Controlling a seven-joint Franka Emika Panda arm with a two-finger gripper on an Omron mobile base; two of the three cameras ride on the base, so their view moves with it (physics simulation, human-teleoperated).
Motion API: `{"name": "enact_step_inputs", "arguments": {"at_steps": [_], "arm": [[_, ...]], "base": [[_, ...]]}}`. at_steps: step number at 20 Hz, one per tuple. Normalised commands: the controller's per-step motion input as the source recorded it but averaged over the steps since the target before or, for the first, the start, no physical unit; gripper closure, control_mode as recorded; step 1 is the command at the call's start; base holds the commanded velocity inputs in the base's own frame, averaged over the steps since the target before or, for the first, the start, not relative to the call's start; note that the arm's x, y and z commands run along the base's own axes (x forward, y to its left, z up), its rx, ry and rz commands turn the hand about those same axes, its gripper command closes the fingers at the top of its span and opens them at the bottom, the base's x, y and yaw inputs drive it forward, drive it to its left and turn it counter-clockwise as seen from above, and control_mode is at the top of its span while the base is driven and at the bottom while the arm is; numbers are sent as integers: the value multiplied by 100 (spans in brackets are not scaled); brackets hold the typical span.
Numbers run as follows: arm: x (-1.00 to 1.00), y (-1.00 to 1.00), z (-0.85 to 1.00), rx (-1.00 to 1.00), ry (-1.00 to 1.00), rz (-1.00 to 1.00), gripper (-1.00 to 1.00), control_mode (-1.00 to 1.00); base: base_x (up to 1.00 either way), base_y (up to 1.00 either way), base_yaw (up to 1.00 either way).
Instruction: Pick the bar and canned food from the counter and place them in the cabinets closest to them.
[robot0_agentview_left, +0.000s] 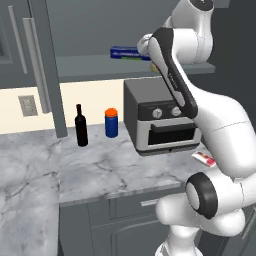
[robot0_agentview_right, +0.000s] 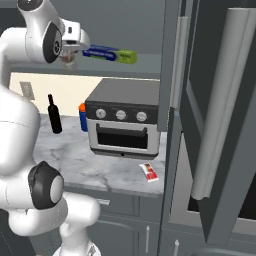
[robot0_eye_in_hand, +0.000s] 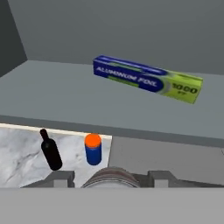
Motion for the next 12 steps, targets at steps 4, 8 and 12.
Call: {"name": "enact_step_inputs", "arguments": {"at_steps": [4, 8, 12], "arm": [[55, 0, -21, 0, 0, -2, 100, -100], [56, 0, -33, 0, 0, -5, 100, -100], [50, 0, -18, 0, 0, -4, 100, -100]], "base": [[0, 0, 0], [0, 0, 0], [0, 0, 0]]}}
